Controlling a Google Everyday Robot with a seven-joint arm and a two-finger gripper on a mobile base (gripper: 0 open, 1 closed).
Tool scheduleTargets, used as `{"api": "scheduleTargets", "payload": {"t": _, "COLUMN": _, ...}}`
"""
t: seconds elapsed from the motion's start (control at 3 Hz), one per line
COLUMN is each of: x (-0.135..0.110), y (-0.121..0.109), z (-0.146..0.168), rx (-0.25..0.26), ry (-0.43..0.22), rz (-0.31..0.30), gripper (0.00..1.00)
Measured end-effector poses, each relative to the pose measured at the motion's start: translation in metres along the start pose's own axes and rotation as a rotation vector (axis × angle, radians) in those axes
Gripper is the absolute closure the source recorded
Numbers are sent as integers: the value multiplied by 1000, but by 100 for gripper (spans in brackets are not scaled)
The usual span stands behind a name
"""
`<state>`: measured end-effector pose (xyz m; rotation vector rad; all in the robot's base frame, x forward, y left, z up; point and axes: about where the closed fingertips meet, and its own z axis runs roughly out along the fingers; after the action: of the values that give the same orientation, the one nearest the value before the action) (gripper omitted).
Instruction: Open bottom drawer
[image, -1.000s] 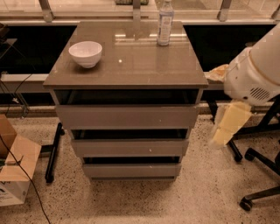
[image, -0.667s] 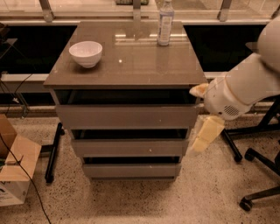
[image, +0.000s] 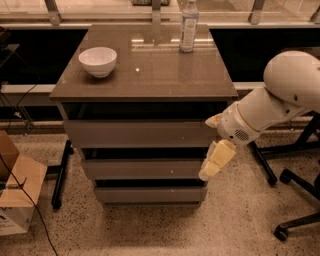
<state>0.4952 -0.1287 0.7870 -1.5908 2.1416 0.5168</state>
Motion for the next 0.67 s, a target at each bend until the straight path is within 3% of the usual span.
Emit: {"api": "scheduleTargets", "payload": {"t": 0.67, "x": 22, "y": 1, "z": 65, "rx": -12, "ry": -2, "rz": 8, "gripper": 0}}
